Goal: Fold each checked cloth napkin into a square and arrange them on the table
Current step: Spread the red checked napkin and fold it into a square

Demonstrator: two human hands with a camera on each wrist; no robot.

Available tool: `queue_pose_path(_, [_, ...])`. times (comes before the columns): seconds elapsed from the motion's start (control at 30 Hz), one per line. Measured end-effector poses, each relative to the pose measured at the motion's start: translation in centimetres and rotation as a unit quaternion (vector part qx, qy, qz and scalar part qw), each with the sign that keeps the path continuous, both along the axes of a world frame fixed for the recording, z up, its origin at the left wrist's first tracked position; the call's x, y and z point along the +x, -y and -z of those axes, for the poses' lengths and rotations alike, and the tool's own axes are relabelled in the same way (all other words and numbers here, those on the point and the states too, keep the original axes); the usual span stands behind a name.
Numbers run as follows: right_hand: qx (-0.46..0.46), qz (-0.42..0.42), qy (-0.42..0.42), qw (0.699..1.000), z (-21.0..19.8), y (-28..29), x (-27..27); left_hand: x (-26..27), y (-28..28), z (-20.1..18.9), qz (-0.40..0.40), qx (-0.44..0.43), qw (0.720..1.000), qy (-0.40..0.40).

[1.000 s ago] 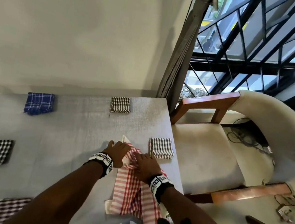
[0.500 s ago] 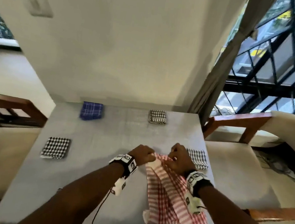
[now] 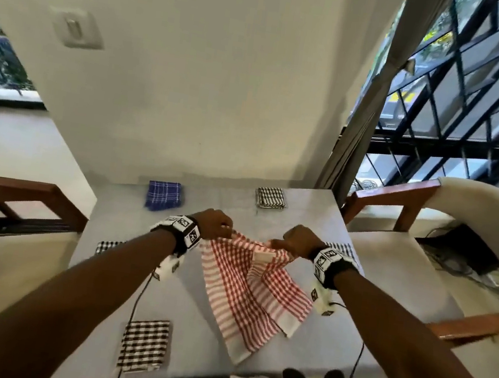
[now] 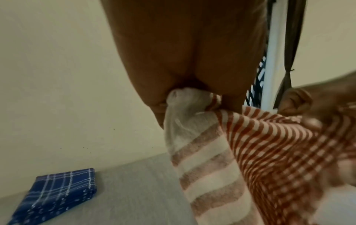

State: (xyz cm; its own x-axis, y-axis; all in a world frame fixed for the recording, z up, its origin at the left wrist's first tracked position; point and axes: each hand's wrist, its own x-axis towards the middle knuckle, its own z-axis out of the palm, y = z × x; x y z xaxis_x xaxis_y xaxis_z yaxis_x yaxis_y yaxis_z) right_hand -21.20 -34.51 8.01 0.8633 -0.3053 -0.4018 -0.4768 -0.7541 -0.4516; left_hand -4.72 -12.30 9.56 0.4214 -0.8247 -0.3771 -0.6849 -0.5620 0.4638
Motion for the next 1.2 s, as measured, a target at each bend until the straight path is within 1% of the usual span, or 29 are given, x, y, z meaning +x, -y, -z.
queue_pose_path(0.03, [-0.017,-0.046,-0.006,0.999,-0.5,-0.3,0.0,0.6,-0.4,-0.4,0.009,0.006,1.000,0.018])
queue_pose_path(0.07, [-0.019,-0.064,-0.005,0.998,-0.9,-0.4,0.1,1.1,-0.7,-1.0,0.011,0.001,0.999,0.037])
queue_pose_path(0.13, [-0.032,-0.069,0.010,0.997,-1.8,0.5,0.8,2.1,-1.4,-2.7,0.000,-0.024,0.998,0.063])
queue_pose_path(0.23, [-0.121,-0.101,-0.005,0.987,-4.0,2.3,2.3,3.7,-3.0,-4.9,-0.026,-0.085,0.993,0.076])
queue_pose_path(0.33, [-0.131,-0.127,0.000,0.983,-6.9,5.1,3.8,4.9,-4.3,-6.1,-0.055,-0.115,0.987,0.100])
queue_pose_path(0.47, [-0.129,-0.123,0.061,0.982,-11.0,8.7,6.1,7.0,-5.0,-8.8,-0.087,-0.137,0.977,0.141])
queue_pose_path(0.6, [-0.156,-0.123,0.136,0.971,-14.6,10.4,7.9,9.2,-5.4,-13.3,-0.111,-0.148,0.964,0.193])
queue_pose_path(0.67, [-0.176,-0.130,0.185,0.958,-16.0,10.9,7.9,9.4,-6.0,-15.2,-0.121,-0.167,0.956,0.208])
queue_pose_path(0.73, [-0.159,-0.120,0.241,0.950,-17.1,11.8,7.3,9.0,-6.6,-16.6,-0.136,-0.194,0.948,0.214])
queue_pose_path(0.8, [-0.141,-0.111,0.277,0.944,-17.8,11.5,5.8,7.7,-7.9,-17.4,-0.143,-0.219,0.940,0.218])
queue_pose_path(0.9, [-0.134,-0.109,0.314,0.934,-17.5,10.7,3.1,5.0,-9.7,-17.2,-0.152,-0.257,0.934,0.197])
queue_pose_path(1.0, [-0.132,-0.097,0.360,0.919,-14.9,9.2,-0.8,1.2,-12.3,-15.0,-0.130,-0.292,0.929,0.186])
queue_pose_path(1.03, [-0.129,-0.099,0.376,0.912,-13.6,8.6,-2.2,-0.2,-13.4,-13.8,-0.122,-0.295,0.930,0.184])
queue_pose_path(1.1, [-0.107,-0.115,0.387,0.909,-10.5,7.3,-4.9,-3.1,-15.2,-10.9,-0.110,-0.268,0.938,0.190])
queue_pose_path(1.2, [-0.076,-0.117,0.389,0.910,-4.1,5.5,-8.3,-6.8,-16.7,-5.5,-0.116,-0.232,0.946,0.195])
